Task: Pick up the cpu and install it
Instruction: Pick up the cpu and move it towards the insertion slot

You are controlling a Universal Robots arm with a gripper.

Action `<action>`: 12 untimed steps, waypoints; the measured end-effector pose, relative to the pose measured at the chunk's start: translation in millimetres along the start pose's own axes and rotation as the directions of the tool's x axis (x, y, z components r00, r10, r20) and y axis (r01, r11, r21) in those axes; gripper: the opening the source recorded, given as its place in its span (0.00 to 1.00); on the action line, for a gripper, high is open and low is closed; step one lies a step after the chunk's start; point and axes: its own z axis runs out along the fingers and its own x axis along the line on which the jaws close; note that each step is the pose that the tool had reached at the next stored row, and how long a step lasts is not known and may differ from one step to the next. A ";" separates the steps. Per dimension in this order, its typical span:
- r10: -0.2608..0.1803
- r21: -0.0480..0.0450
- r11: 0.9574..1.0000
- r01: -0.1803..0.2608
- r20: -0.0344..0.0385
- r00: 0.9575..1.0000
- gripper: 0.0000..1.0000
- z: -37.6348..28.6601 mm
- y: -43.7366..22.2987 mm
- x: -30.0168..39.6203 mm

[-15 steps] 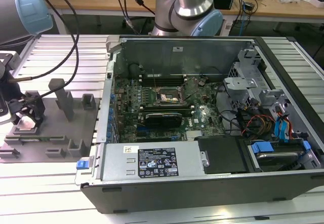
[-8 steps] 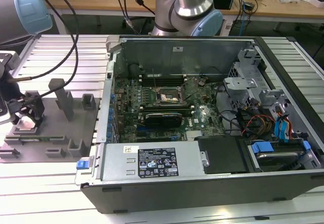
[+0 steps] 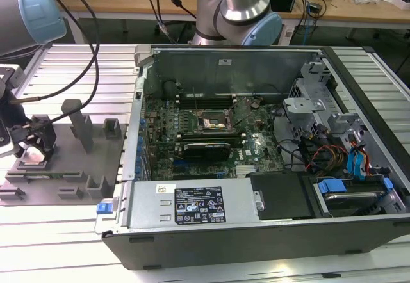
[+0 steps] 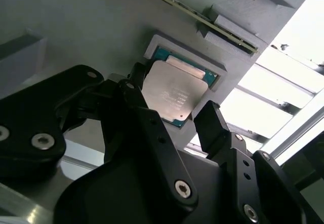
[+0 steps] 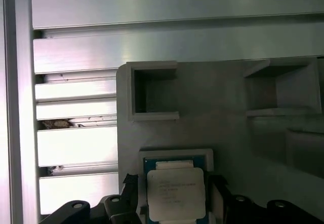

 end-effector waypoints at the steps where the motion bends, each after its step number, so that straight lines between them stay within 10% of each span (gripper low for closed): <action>1: -0.003 0.000 1.000 0.003 0.000 1.000 0.66 -0.1 0.0 0.0; 12: -0.010 0.001 1.000 0.010 -0.001 1.000 0.66 0.0 0.0 -1.3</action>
